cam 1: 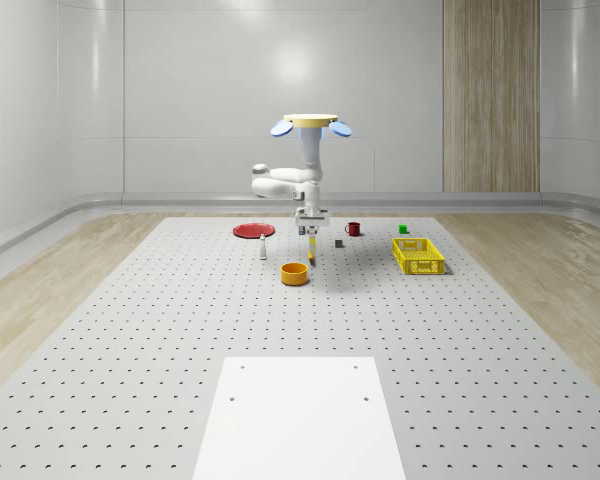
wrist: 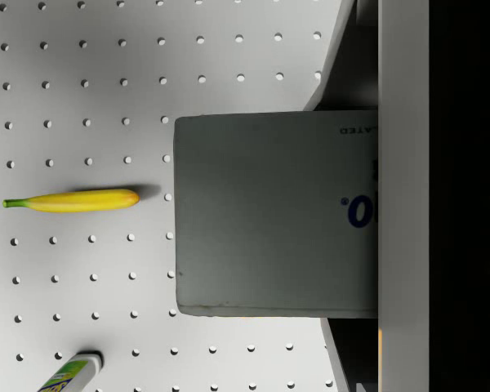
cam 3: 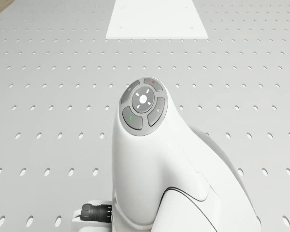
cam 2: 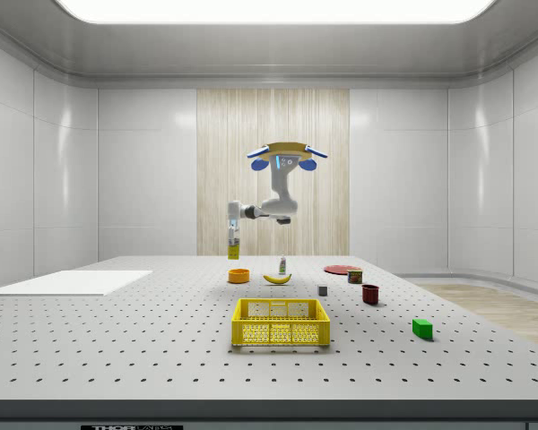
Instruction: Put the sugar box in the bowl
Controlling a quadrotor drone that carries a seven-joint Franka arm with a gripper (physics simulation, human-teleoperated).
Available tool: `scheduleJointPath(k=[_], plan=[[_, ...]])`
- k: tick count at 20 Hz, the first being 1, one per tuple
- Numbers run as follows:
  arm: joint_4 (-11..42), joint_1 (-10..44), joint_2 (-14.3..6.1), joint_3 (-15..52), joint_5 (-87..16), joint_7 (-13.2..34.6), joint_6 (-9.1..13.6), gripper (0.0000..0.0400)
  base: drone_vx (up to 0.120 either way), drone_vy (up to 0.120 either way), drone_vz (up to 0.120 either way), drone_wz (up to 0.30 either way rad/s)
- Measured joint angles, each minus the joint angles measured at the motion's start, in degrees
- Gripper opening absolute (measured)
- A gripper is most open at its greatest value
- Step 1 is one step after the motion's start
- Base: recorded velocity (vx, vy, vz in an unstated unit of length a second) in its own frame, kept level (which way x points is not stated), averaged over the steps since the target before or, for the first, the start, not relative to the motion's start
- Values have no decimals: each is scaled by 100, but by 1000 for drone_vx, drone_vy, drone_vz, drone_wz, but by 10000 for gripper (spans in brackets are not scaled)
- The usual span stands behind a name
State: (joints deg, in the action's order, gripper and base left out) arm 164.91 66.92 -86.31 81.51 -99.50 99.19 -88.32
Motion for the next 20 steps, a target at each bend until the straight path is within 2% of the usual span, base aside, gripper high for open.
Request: scheduleJointPath(k=[1, 8, 17, 20], plan=[[0, 1, -9, 1, 4, 1, -9, 167, 0, -120, 0, 0], [-2, 11, -69, 10, 27, 10, -64, 167, 0, -120, -114, 0], [-4, 21, -136, 19, 53, 18, -127, 167, 0, -120, 0, 0], [-11, 27, -160, -30, 11, 13, -164, 167, 0, 0, 0, 0]])
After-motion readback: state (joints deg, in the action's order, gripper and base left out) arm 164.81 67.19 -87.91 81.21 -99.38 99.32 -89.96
